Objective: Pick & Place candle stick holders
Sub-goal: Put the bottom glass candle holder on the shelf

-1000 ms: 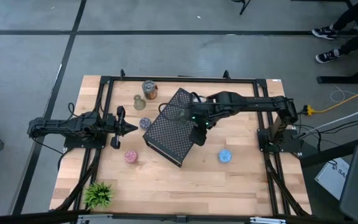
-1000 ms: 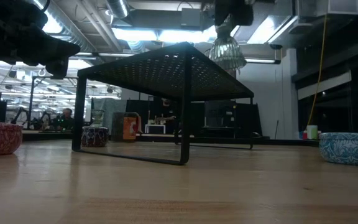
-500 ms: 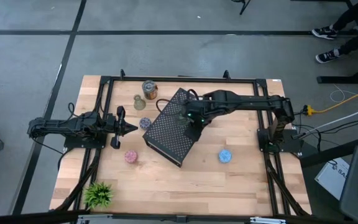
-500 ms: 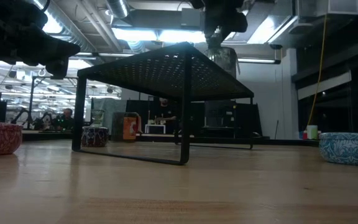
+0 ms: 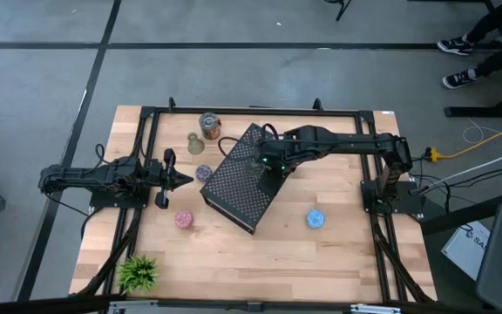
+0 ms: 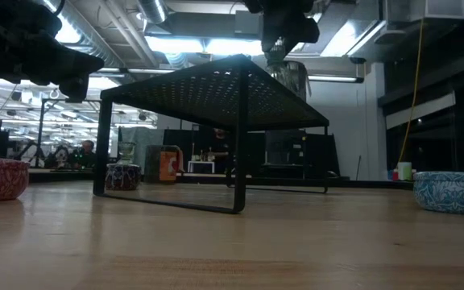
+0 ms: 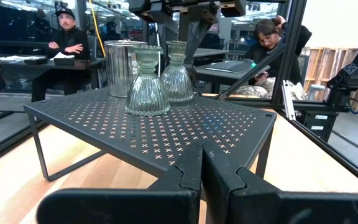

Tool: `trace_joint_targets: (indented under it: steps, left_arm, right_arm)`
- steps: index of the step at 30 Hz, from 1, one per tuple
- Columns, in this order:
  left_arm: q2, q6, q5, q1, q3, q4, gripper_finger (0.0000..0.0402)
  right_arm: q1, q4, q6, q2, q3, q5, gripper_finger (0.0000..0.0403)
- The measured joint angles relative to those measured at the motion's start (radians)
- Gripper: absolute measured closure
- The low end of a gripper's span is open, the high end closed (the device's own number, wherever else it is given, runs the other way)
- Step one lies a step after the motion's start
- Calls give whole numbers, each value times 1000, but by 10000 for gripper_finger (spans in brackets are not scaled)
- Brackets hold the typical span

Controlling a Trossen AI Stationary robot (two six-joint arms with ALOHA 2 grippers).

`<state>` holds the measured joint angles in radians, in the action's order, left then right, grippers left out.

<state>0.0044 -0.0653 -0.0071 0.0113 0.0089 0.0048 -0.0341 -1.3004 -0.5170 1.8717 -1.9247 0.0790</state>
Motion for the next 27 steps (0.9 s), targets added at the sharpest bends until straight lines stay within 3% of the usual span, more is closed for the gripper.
trace_joint_targets:
  steps: [14, 27]
  left_arm:
    - [0, 0, 0, 0, 0, 0, 400]
    - [0, 0, 0, 0, 0, 0, 400]
  right_arm:
    - [0, -1, 9, 0, 0, 26, 228]
    - [0, -1, 35, -2, 0, 26, 191]
